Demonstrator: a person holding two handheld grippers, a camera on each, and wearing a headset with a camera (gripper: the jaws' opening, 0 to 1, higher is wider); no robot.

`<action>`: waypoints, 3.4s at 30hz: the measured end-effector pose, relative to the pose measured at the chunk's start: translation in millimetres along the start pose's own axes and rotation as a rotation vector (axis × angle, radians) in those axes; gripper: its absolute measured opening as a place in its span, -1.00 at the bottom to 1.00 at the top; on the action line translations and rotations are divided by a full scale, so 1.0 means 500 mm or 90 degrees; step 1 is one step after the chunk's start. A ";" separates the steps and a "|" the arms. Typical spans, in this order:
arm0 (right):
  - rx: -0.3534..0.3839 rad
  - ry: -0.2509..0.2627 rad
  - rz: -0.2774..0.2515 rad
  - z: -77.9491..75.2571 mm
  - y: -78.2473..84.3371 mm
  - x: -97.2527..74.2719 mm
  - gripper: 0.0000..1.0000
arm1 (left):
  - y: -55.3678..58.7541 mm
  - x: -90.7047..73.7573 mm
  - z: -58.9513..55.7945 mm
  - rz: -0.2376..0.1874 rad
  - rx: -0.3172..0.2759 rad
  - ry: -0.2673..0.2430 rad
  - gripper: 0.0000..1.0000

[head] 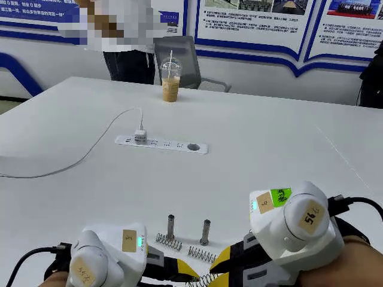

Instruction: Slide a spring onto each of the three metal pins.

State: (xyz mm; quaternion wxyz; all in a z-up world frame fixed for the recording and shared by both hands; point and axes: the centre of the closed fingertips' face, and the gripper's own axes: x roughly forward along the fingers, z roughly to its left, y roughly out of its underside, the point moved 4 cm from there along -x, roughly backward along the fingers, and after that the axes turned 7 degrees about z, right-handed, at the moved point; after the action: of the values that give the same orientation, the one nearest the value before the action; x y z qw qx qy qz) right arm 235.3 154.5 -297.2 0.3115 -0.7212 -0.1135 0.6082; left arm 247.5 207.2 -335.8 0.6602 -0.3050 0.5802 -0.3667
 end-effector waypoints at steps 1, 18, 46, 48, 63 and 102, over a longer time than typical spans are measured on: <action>-0.001 -0.001 0.000 0.000 -0.002 0.000 -0.77 | 0.000 0.001 -0.001 0.000 0.000 0.001 -0.77; -0.012 0.003 -0.002 0.001 -0.016 0.000 -0.77 | -0.002 0.003 -0.001 -0.004 -0.009 -0.005 -0.76; 0.005 0.049 0.052 -0.068 0.030 -0.071 -0.77 | 0.035 -0.045 0.030 -0.016 -0.095 -0.071 -0.32; 0.005 0.054 0.060 -0.077 0.033 -0.079 -0.77 | 0.038 -0.049 0.033 -0.016 -0.101 -0.079 -0.28; -0.002 0.071 0.122 -0.138 0.056 -0.119 -0.77 | 0.061 -0.075 0.049 -0.016 -0.136 -0.118 -0.14; -0.055 0.045 0.277 -0.223 0.080 -0.094 -0.77 | 0.072 -0.083 0.046 -0.014 -0.151 -0.130 -0.08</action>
State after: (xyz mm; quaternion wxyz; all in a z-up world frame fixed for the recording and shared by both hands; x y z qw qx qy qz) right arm 321.2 62.8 -275.4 0.1451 -0.7622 0.0297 0.6301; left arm 272.4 261.2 -339.8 0.6712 -0.4231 0.5458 -0.2696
